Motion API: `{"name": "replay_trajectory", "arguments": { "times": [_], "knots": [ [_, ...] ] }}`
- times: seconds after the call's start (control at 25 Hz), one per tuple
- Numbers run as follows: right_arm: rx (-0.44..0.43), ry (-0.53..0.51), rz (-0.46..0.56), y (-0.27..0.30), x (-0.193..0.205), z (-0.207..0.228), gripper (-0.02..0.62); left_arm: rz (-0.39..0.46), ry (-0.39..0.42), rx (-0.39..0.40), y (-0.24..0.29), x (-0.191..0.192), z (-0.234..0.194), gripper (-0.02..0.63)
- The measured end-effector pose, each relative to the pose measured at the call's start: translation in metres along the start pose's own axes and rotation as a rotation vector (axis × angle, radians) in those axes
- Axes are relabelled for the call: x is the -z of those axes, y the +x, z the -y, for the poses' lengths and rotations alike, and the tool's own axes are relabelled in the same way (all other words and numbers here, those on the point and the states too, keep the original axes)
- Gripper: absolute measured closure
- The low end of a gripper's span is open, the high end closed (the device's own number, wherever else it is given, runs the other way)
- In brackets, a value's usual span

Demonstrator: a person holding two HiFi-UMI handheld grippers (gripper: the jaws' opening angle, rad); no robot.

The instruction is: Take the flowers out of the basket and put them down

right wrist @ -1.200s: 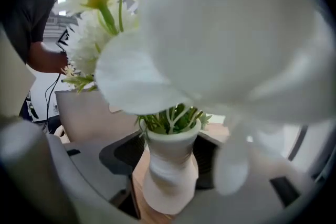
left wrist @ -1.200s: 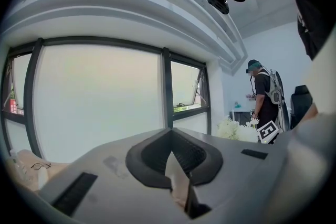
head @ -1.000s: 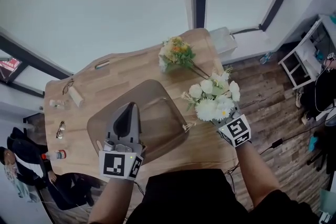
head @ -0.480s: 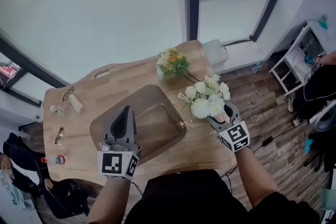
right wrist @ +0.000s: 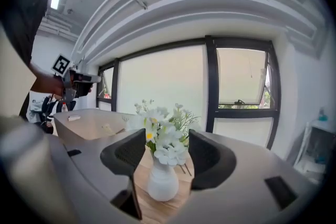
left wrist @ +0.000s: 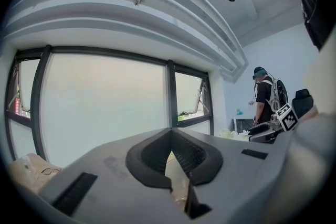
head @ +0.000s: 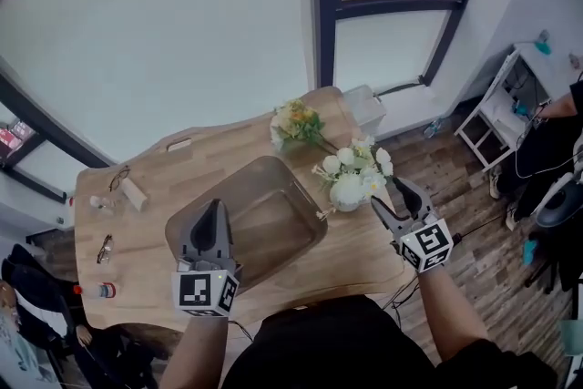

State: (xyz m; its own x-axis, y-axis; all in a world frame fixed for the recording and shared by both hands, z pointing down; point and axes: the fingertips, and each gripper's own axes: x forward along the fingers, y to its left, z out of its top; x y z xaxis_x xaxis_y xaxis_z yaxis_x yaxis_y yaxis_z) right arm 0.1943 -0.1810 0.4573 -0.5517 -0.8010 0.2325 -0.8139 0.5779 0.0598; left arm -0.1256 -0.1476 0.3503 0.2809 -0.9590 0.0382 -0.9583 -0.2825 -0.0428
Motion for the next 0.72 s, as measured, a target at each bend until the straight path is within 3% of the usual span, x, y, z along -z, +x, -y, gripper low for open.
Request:
{"name": "replay_trajectory", "arguments": {
  "times": [0.08, 0.16, 0.24, 0.44, 0.72],
  "knots": [
    [0.020, 0.018, 0.023, -0.007, -0.013, 0.001, 0.374, -0.007, 0.004, 0.005, -0.007, 0.003, -0.003, 0.606],
    [0.041, 0.029, 0.029, -0.011, -0.021, 0.001, 0.484, -0.024, 0.008, 0.006, -0.014, 0.010, -0.006, 0.606],
    [0.051, 0.035, 0.033, -0.014, -0.027, 0.002, 0.522, -0.036, 0.004, 0.002, -0.019, 0.015, -0.008, 0.606],
    [0.055, 0.051, 0.032, -0.025, -0.030, -0.004, 0.568, -0.041, 0.008, 0.009, -0.029, 0.019, -0.007, 0.606],
    [0.054, 0.035, 0.021, -0.033, -0.031, -0.010, 0.574, -0.031, -0.003, 0.016, -0.035, 0.018, -0.005, 0.606]
  ]
}}
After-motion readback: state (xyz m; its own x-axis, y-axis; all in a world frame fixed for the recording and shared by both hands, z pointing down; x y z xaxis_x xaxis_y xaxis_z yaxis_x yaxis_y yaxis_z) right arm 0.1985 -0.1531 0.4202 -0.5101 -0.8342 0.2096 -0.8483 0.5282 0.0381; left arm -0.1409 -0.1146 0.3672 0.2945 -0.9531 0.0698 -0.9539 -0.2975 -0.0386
